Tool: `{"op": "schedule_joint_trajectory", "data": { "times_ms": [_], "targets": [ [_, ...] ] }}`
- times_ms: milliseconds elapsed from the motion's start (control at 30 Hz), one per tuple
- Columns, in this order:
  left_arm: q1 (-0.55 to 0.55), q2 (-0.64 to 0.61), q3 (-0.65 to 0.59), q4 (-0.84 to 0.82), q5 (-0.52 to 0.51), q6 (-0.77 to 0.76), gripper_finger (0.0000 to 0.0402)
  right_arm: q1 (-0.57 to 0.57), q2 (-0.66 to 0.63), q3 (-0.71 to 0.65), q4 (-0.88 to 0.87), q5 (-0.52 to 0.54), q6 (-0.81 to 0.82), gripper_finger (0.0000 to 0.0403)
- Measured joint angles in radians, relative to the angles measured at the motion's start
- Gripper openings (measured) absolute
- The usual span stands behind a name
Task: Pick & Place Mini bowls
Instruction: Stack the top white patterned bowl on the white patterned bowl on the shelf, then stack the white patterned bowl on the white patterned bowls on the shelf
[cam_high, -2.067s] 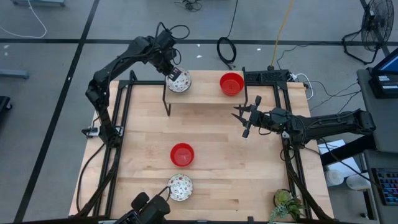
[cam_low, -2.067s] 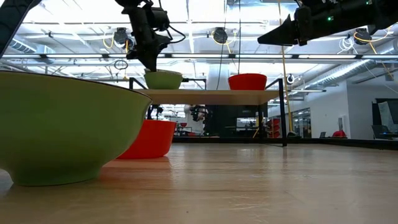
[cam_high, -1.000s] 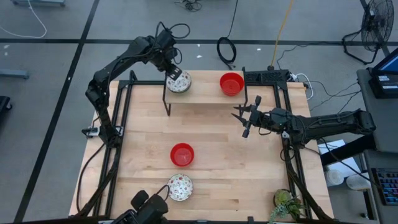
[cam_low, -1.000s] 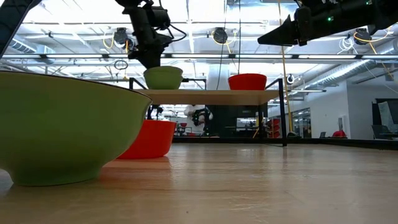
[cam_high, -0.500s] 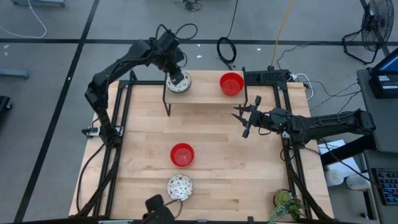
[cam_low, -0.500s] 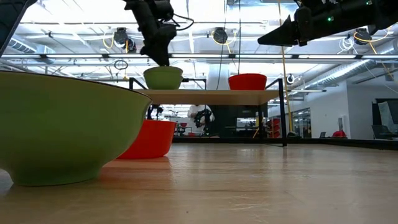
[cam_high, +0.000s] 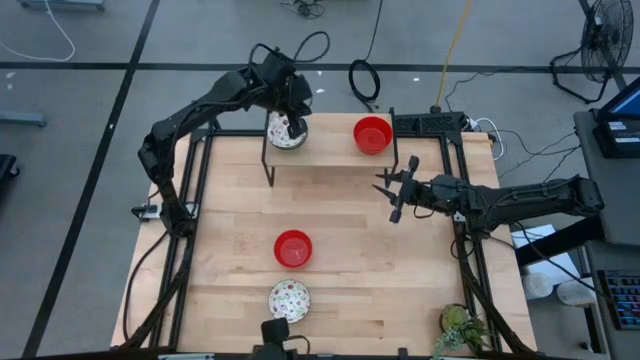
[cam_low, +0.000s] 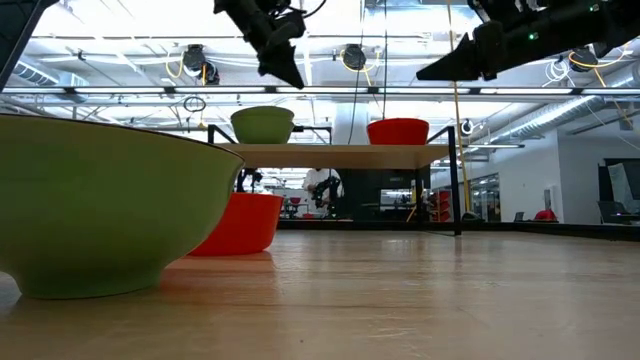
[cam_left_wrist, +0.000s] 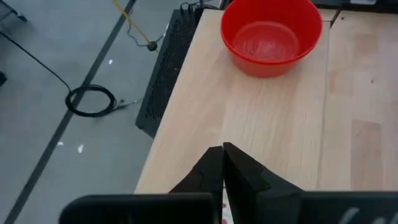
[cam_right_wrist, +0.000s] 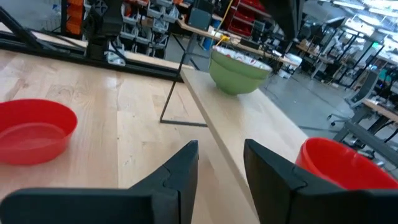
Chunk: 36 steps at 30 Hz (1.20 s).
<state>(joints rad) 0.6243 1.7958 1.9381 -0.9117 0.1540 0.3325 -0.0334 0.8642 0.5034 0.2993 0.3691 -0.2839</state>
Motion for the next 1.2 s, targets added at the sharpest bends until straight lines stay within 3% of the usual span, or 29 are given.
{"op": "schedule_joint_trajectory", "data": {
  "times_ms": [200, 433, 533, 633, 767, 833, 1033, 1200],
  "targets": [
    [0.064, -0.032, -0.094, 0.086, 0.264, 0.004, 0.0005, 0.003, 0.0, 0.0, -0.028, -0.003, 0.048, 0.0116],
    [0.085, -0.213, -0.432, 0.436, 0.263, -0.08, 0.0003, 0.026, 0.0, 0.0, -0.079, -0.004, 0.118, 0.0116],
    [0.066, -0.329, -0.631, 0.684, 0.253, -0.138, 0.0003, 0.033, 0.0, 0.0, -0.087, -0.004, 0.137, 0.0116],
    [0.019, -0.419, -0.85, 1.008, 0.176, -0.201, 0.0002, 0.035, 0.0, 0.0, -0.087, -0.005, 0.141, 0.0116],
    [-0.043, -0.46, -1.088, 1.443, 0.131, -0.25, 0.001, 0.035, 0.0, 0.0, -0.083, -0.004, 0.141, 0.0116],
    [-0.059, -0.455, -1.167, 1.585, 0.123, -0.241, 0.0019, 0.035, 0.0, 0.0, -0.082, -0.003, 0.141, 0.0116],
    [-0.085, -0.433, -1.203, 1.611, 0.075, -0.261, 0.0033, 0.035, 0.0, 0.0, -0.065, -0.002, 0.141, 0.0116],
    [-0.095, -0.433, -1.202, 1.562, 0.002, -0.258, 0.0008, 0.035, 0.0, 0.0, -0.062, -0.002, 0.141, 0.0116]
  ]
}}
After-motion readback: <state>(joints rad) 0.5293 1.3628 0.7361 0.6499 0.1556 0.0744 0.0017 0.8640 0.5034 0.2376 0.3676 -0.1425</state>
